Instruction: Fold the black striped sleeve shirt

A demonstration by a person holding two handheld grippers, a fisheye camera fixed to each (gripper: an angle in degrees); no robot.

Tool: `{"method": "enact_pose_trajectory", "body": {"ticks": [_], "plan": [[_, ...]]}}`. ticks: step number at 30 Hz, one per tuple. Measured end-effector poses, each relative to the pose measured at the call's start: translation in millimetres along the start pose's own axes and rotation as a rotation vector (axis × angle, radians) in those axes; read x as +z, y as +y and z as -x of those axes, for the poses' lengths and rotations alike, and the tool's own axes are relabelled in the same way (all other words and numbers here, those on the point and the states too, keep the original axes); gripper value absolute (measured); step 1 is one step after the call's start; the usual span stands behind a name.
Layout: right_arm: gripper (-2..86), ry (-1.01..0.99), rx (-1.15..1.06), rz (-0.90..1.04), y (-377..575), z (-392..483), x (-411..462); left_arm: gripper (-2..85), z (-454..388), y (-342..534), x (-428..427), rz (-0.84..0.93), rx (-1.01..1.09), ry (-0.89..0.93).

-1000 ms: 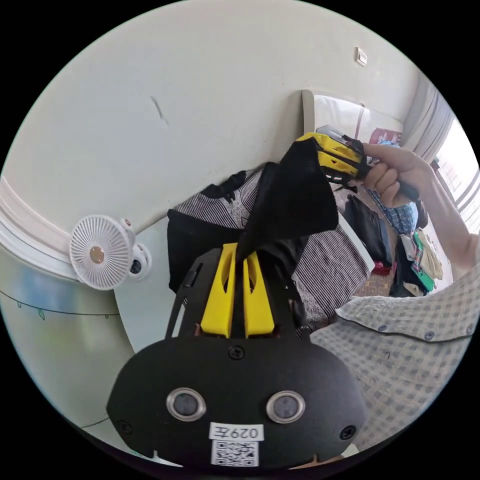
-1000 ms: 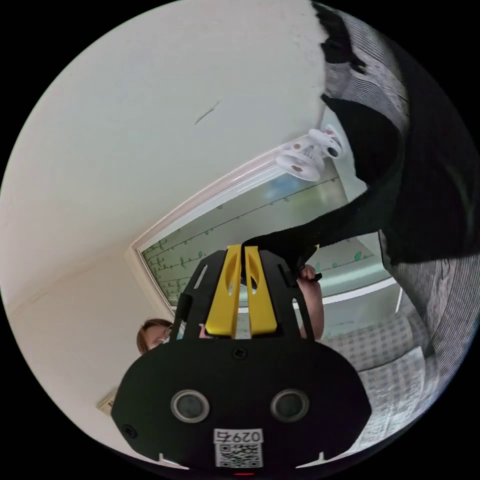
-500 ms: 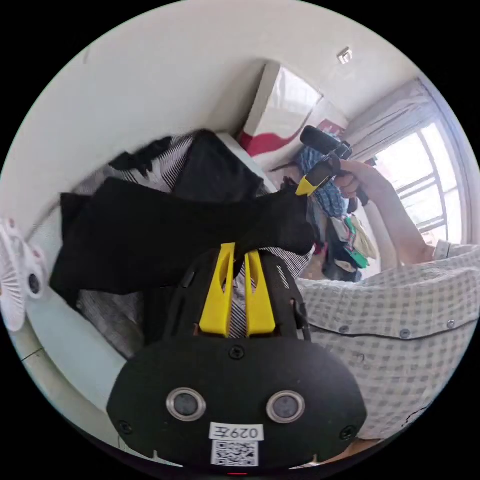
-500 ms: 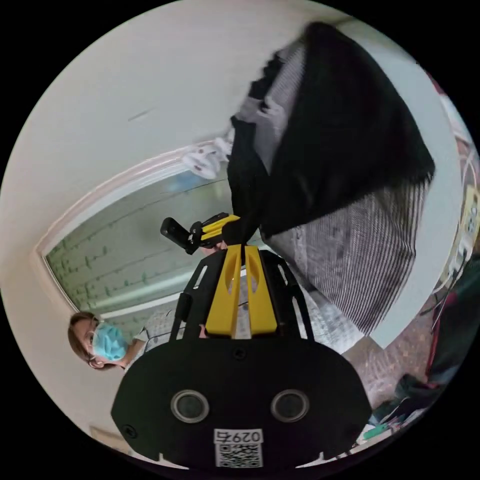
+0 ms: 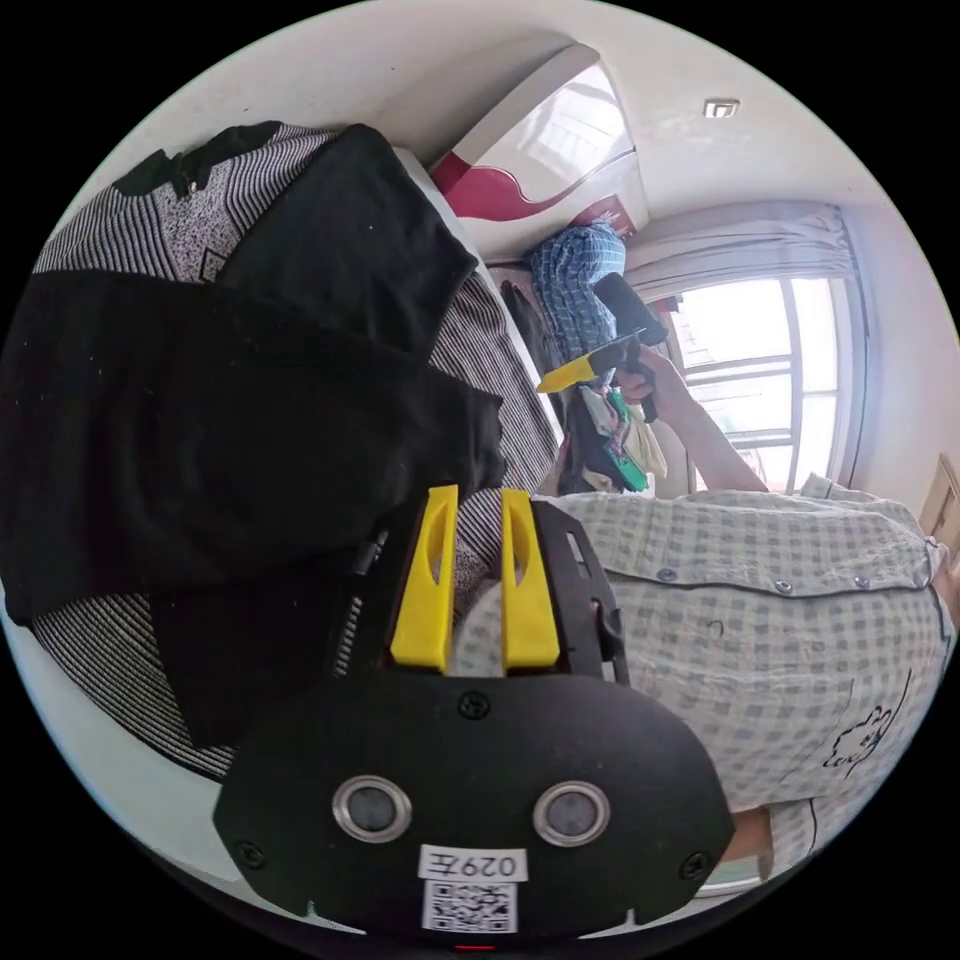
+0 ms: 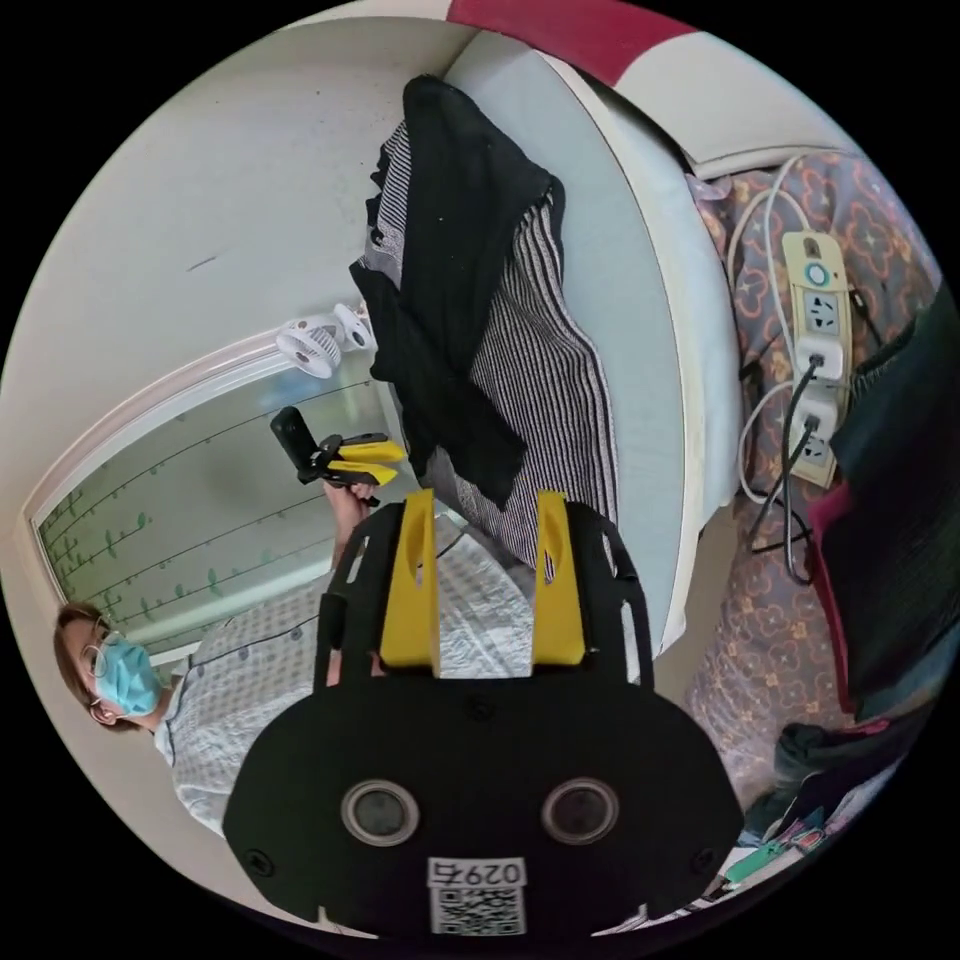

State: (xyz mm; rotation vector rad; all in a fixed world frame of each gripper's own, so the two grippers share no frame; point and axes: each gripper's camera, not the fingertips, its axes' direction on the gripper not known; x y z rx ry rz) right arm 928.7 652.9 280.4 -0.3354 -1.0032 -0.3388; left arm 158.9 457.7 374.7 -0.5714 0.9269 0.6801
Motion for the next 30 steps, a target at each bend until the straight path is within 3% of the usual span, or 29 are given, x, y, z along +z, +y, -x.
{"method": "enact_pose_trajectory", "body": {"ticks": [4,8,10,15,20,23,30], "plan": [[9.8,-0.115,-0.021,-0.033,36.4,9.2,33.4,7.6,16.4,20.6,-1.4,0.002,-0.081,-0.037],[1.6,-0.174,-0.144,-0.082,48.2,51.8,57.0,-0.1,37.0,48.6,-28.5,-0.131,-0.204,-0.107],[0.5,-0.066,-0.186,-0.056,45.8,80.6,70.5,-0.6,44.0,57.1,-36.7,-0.162,-0.281,-0.197],[-0.4,0.476,-0.277,0.107,51.2,152.0,119.9,-0.9,49.5,67.0,-32.0,-0.030,-0.354,-0.402],[-0.5,0.478,-0.269,-0.060,102.5,181.8,82.3,-1.0,12.9,97.1,-61.2,-0.159,-0.307,-0.330],[-0.5,0.378,-0.188,-0.113,133.9,173.4,62.1,-1.0,-4.7,107.8,-57.8,-0.184,-0.278,-0.218],[-0.5,0.177,-0.101,-0.135,180.8,179.5,78.6,-1.0,-22.9,88.7,-9.8,0.009,-0.215,-0.290]]}}
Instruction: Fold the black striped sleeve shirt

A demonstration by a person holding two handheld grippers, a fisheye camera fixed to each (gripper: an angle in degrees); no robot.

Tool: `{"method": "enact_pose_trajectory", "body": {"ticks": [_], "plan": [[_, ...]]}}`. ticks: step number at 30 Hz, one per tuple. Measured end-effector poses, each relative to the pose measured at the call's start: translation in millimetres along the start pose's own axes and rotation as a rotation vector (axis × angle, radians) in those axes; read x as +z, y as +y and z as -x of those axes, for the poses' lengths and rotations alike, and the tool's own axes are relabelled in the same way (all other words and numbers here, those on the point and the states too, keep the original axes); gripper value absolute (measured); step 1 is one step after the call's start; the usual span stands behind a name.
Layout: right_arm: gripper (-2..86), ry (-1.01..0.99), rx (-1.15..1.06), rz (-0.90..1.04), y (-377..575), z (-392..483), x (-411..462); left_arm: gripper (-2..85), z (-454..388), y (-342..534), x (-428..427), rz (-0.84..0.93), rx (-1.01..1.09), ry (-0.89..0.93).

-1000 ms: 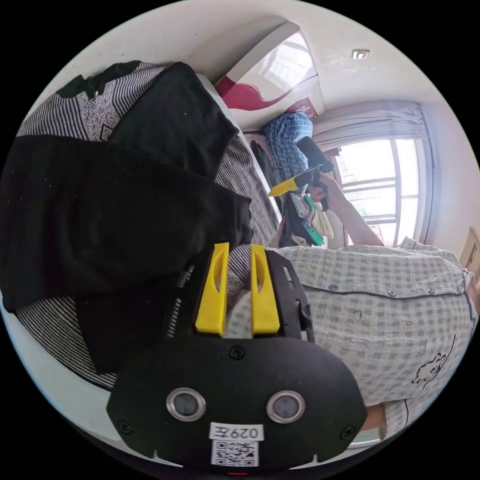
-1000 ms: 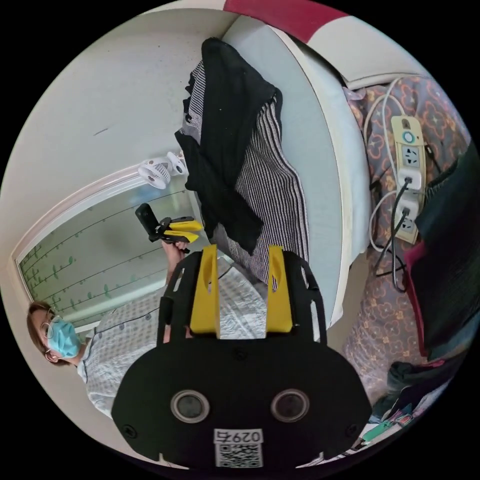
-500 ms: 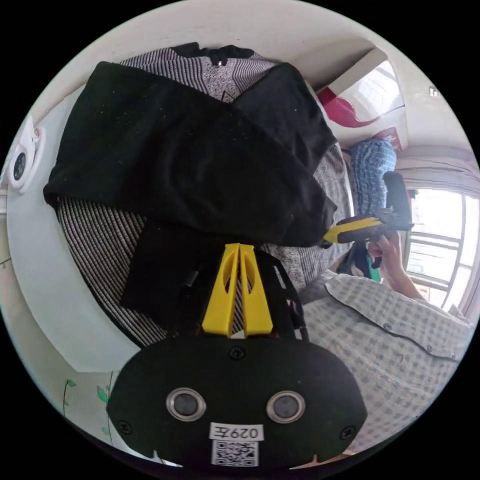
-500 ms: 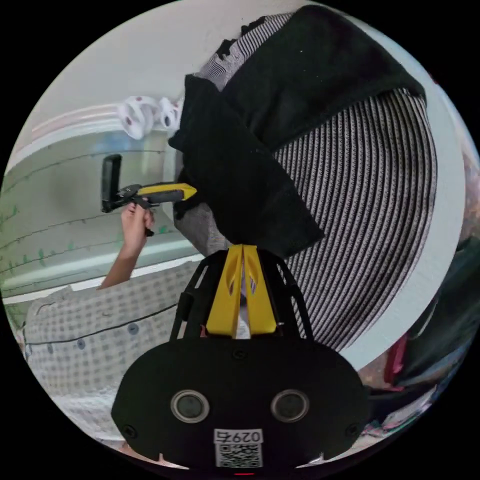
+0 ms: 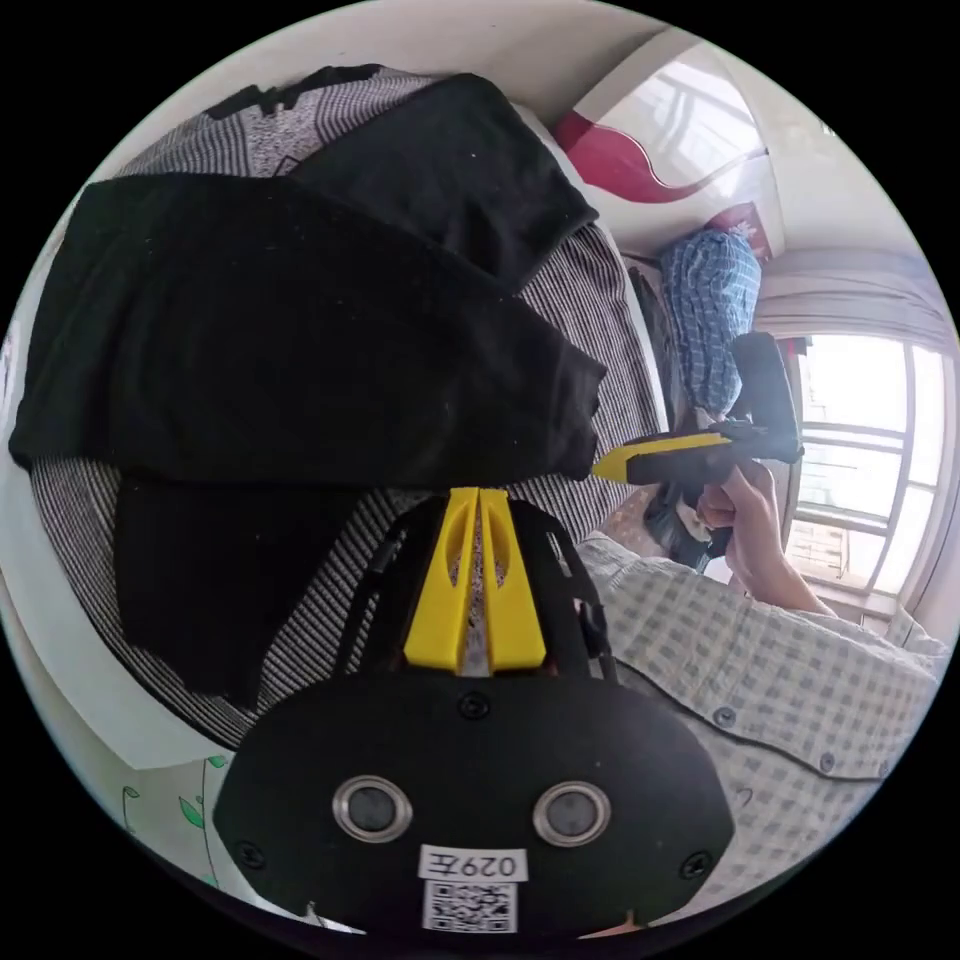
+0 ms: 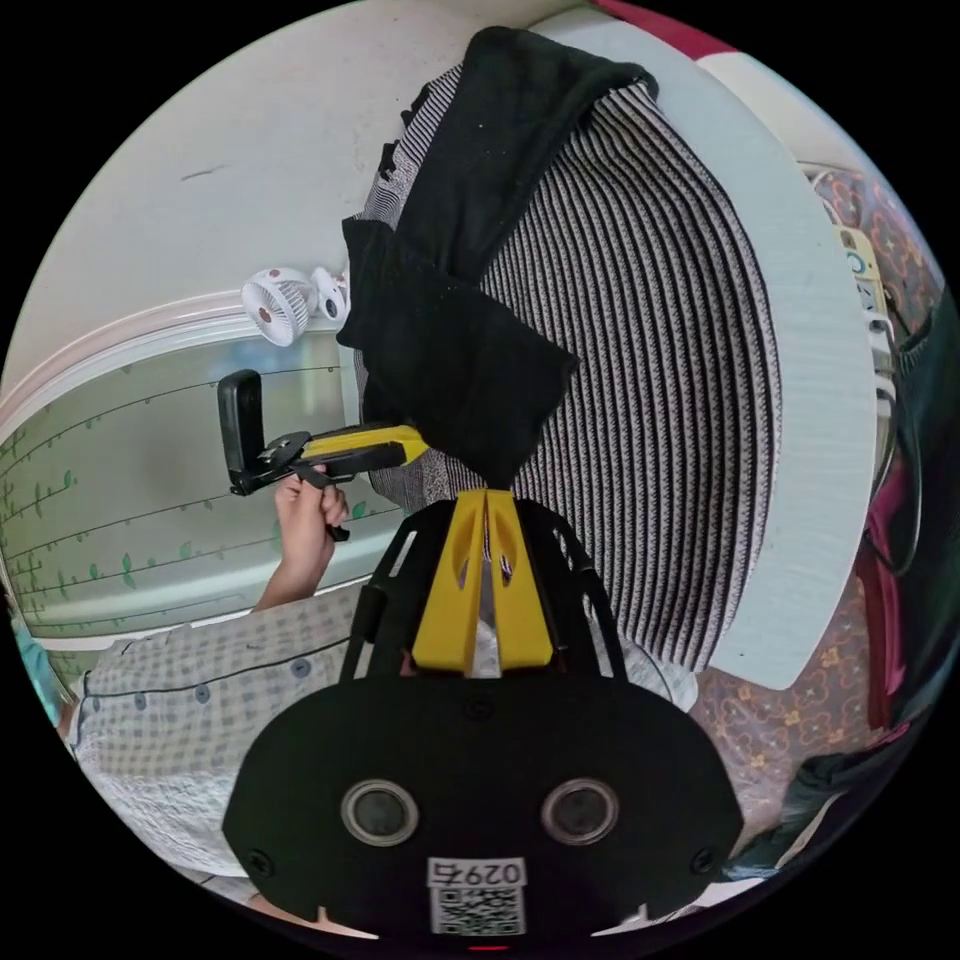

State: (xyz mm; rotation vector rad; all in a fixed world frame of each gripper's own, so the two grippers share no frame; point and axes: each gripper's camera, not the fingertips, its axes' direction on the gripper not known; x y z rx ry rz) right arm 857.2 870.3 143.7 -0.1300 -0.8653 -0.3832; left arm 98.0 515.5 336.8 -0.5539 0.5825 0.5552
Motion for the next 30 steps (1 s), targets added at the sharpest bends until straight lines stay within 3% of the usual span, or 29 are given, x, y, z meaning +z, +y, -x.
{"method": "enact_pose_trajectory", "body": {"ticks": [5,8,13,18,22,26,30], "plan": [[-0.4,0.035,0.017,-0.042,35.8,24.3,-18.0,-1.0,-21.5,-0.2,-24.9,-0.011,0.132,-0.023],[-0.4,-0.006,0.059,-0.071,46.8,38.0,-24.2,-1.0,-25.0,12.5,-69.3,-0.110,0.199,0.070],[-0.4,-0.103,0.181,-0.164,43.8,46.2,-37.6,-1.0,-9.8,75.9,-125.0,-0.220,0.168,0.152],[-0.4,0.029,0.220,-0.559,116.7,68.6,-129.3,-0.9,58.8,205.5,-138.2,-0.200,0.002,0.109],[-0.3,-0.088,0.112,-0.519,169.9,60.2,-159.3,-0.9,123.2,319.7,-161.0,-0.308,-0.198,0.130],[-0.1,0.142,0.171,-0.467,236.3,53.6,-179.5,0.0,185.9,448.5,-191.8,-0.482,-0.471,0.116],[1.6,0.220,0.108,-0.251,246.3,53.3,-171.6,7.8,227.8,503.0,-201.2,-0.566,-0.476,0.288]]}}
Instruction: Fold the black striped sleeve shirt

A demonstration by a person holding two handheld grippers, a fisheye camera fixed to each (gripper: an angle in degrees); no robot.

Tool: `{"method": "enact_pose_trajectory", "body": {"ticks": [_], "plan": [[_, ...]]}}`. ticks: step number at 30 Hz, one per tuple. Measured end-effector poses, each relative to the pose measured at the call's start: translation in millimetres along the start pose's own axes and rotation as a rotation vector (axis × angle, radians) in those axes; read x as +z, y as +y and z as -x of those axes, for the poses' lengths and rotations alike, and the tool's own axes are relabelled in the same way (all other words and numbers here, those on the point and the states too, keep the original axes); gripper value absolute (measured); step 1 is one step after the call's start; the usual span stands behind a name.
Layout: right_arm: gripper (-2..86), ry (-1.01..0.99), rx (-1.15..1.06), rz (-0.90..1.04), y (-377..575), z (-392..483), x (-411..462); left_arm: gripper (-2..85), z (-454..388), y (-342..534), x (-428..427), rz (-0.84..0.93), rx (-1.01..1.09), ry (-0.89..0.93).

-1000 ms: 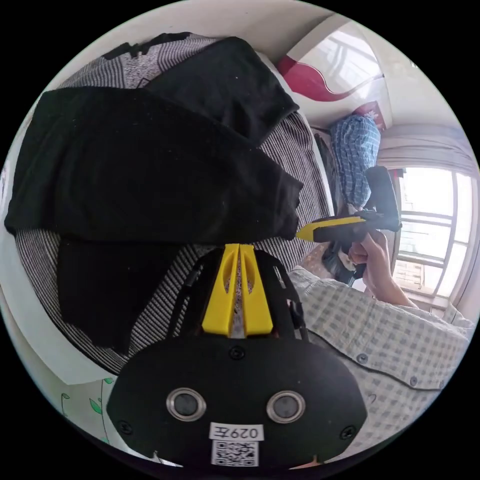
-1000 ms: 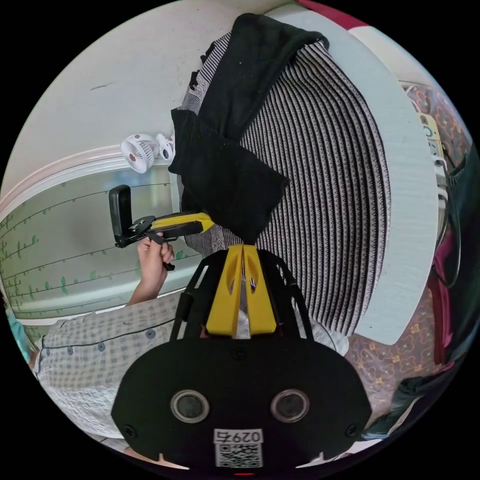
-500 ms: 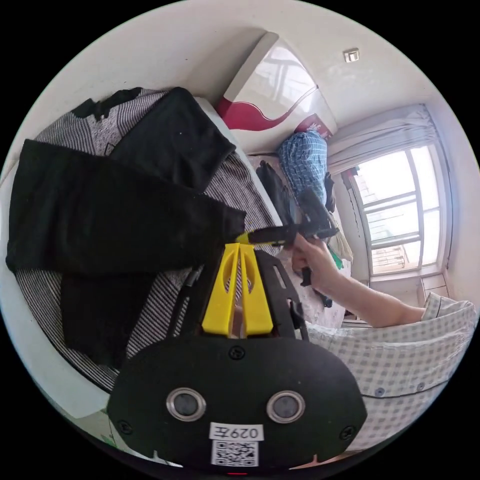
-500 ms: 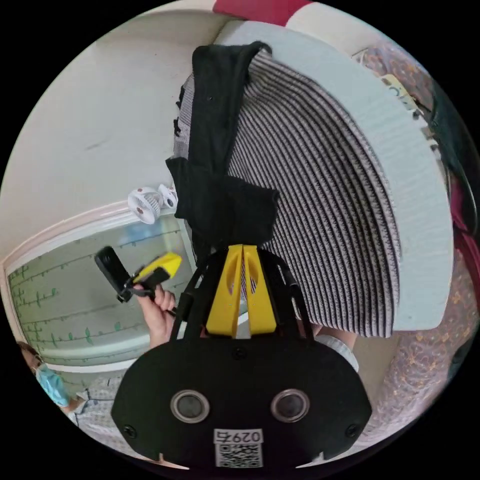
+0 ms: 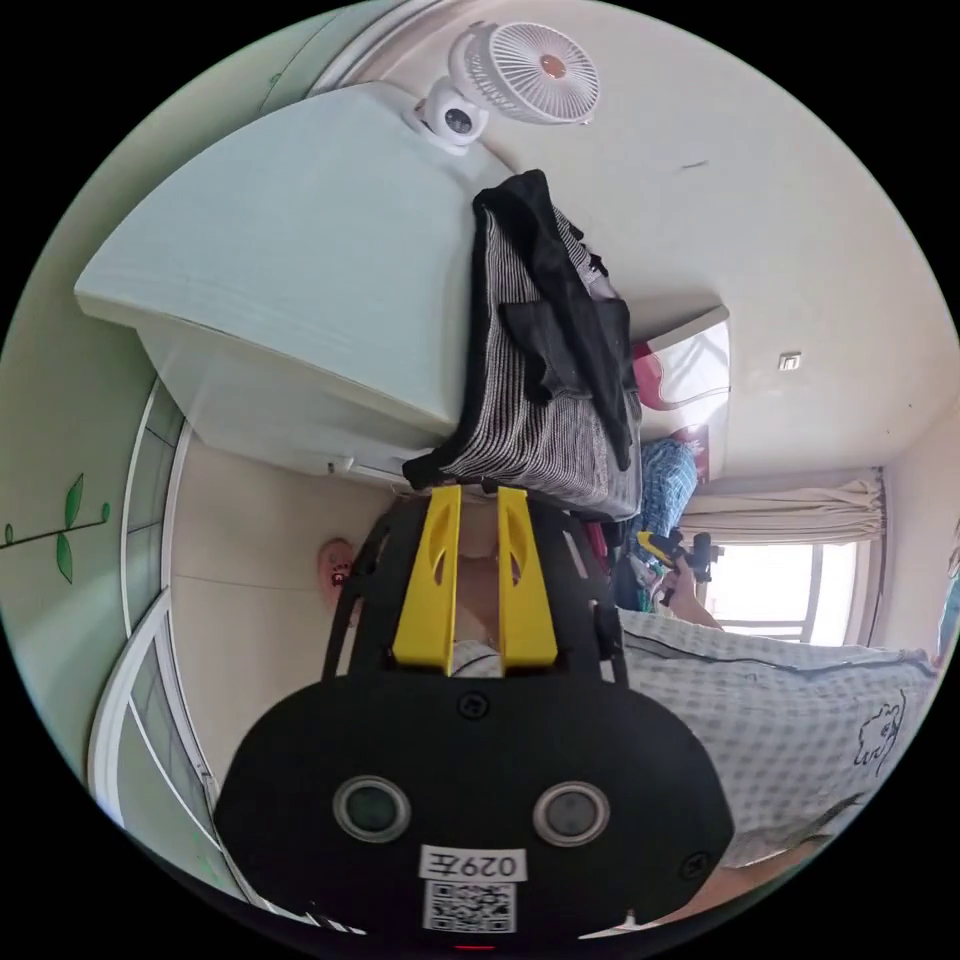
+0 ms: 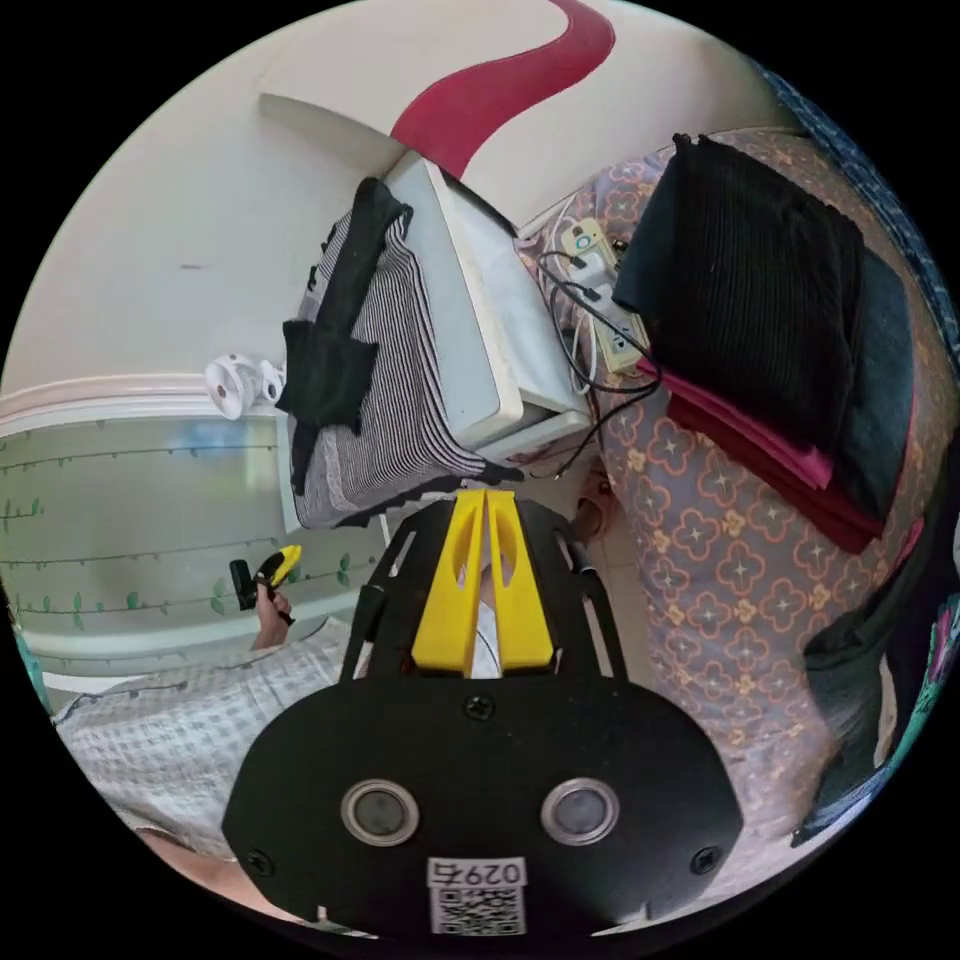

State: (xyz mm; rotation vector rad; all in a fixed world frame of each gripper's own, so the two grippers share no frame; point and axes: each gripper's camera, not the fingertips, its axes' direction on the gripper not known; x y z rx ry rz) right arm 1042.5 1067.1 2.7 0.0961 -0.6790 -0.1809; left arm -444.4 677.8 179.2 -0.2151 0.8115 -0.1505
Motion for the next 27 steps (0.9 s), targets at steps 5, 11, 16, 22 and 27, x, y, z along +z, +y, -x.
{"method": "enact_pose_trajectory", "body": {"ticks": [5,11,16,22,27], "plan": [[9.2,0.112,-0.036,0.094,-8.2,20.1,16.3,16.9,15.0,-10.4,-6.0,0.078,-0.023,-0.004],[14.1,0.166,-0.046,0.156,-18.3,38.5,25.5,17.9,18.0,-29.6,11.2,0.267,0.048,-0.074],[16.7,0.257,-0.085,0.225,-19.1,44.9,23.6,17.4,20.6,-37.0,23.2,0.350,0.086,-0.054],[13.2,0.240,-0.117,0.157,-34.9,44.4,-6.2,15.4,9.2,-51.8,29.2,0.347,0.092,0.003],[0.7,0.026,-0.178,0.170,-32.7,51.7,-20.5,0.1,-14.5,-53.4,26.8,0.367,0.081,-0.031]]}}
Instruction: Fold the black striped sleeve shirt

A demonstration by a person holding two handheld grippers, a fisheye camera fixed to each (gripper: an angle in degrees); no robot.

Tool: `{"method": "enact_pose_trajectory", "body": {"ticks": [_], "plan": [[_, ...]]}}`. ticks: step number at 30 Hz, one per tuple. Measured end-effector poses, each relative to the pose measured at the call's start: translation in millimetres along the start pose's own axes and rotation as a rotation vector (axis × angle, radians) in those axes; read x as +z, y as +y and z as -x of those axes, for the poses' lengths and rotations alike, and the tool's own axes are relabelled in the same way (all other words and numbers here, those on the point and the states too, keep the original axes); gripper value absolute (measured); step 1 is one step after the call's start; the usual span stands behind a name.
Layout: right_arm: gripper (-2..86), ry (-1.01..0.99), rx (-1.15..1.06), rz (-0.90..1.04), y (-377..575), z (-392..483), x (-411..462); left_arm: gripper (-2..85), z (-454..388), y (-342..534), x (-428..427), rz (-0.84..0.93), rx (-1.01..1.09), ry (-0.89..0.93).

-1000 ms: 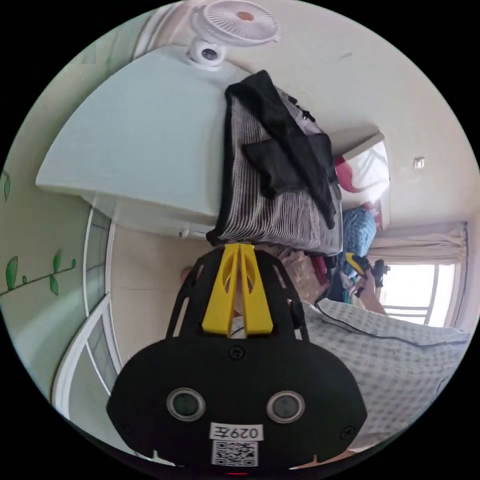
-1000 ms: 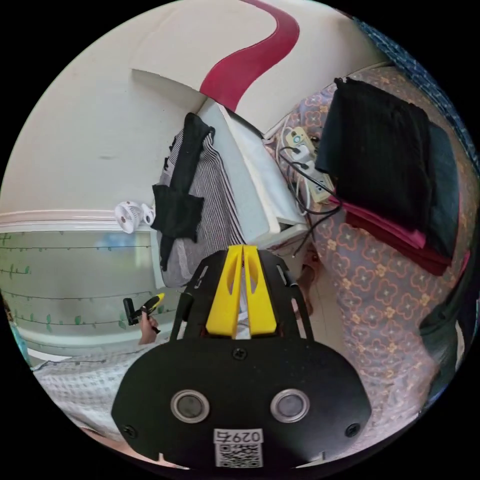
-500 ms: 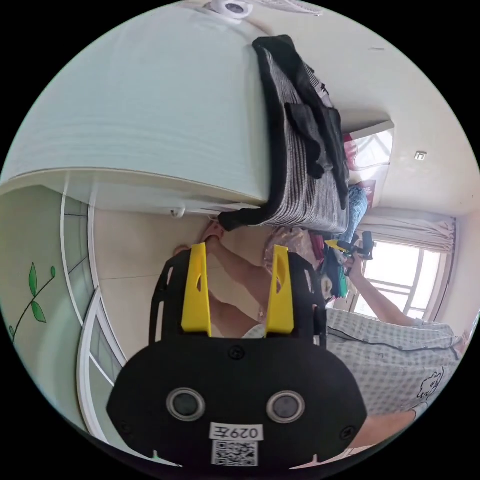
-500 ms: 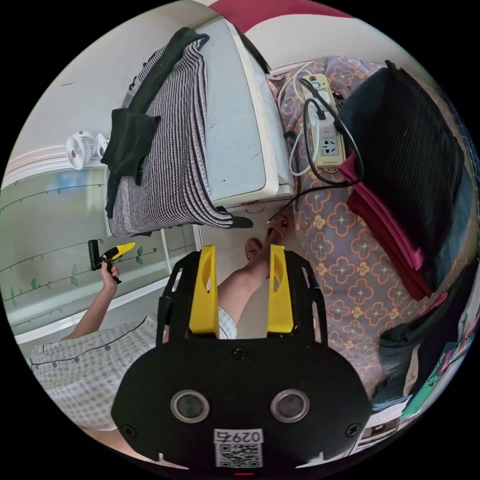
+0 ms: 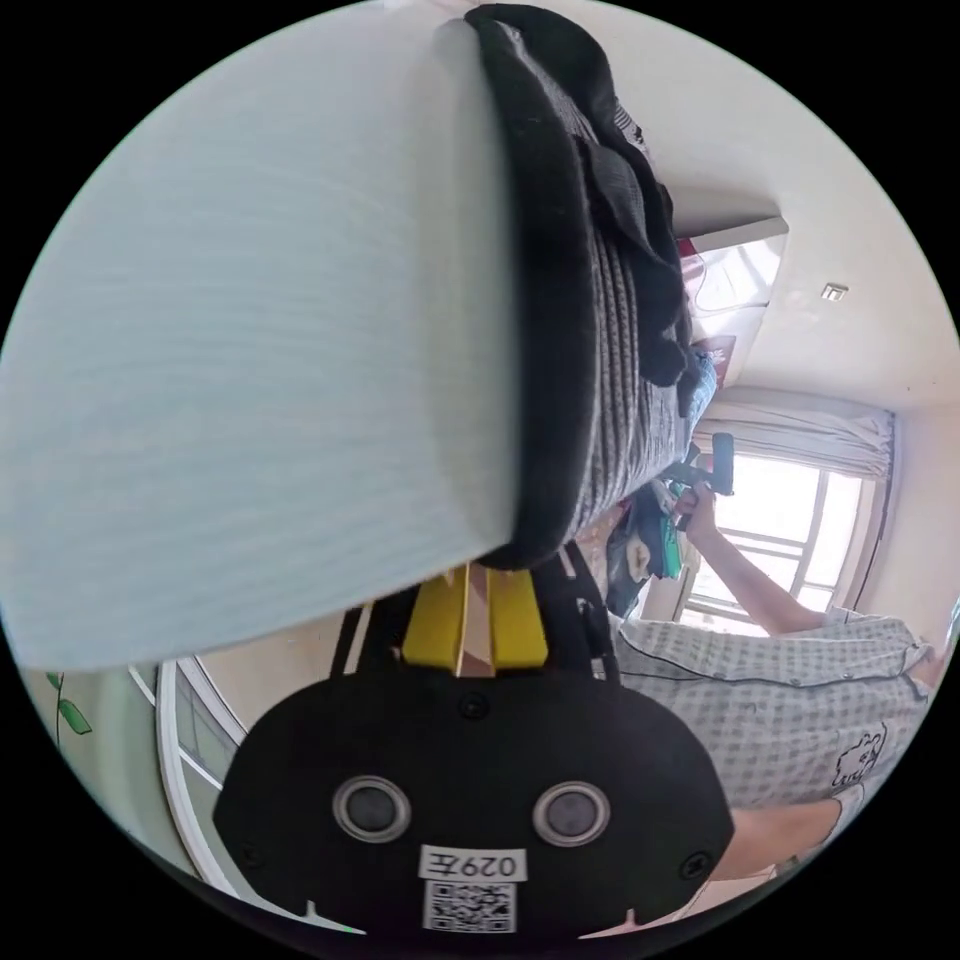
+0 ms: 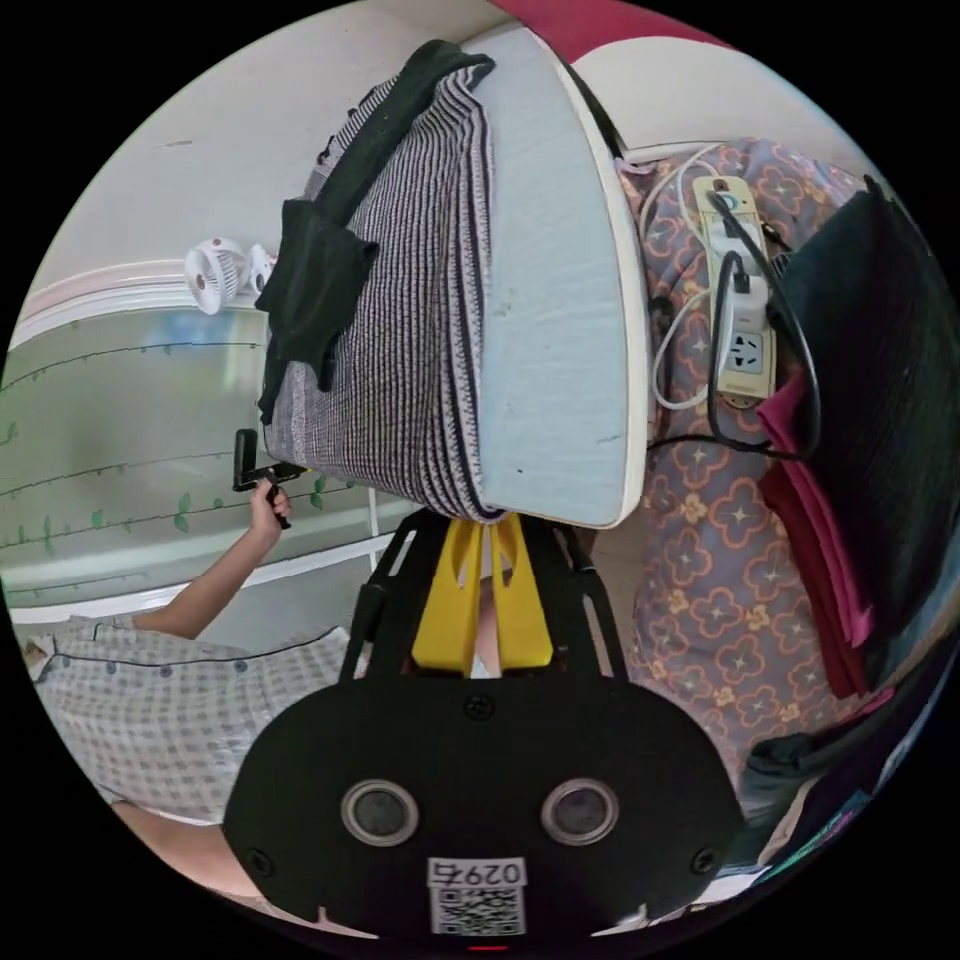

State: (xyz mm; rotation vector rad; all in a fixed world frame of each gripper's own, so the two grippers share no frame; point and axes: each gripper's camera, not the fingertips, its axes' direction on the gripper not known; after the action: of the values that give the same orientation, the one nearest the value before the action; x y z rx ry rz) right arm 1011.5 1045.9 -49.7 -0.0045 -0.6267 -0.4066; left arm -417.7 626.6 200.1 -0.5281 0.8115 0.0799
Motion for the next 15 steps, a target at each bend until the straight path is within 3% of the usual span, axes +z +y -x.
{"method": "enact_pose_trajectory", "body": {"ticks": [7,13,15], "plan": [[-0.3,0.084,0.005,0.037,73.7,7.2,-38.9,-0.9,-38.2,50.7,-25.8,0.071,0.060,-0.062],[1.8,-0.006,0.082,0.000,116.1,-35.1,-53.2,-0.9,-57.4,83.9,-64.2,-0.005,0.026,0.088],[8.6,-0.099,0.146,-0.061,104.8,-68.5,-50.2,-1.0,-63.7,85.7,-74.3,-0.035,0.011,0.153]]}}
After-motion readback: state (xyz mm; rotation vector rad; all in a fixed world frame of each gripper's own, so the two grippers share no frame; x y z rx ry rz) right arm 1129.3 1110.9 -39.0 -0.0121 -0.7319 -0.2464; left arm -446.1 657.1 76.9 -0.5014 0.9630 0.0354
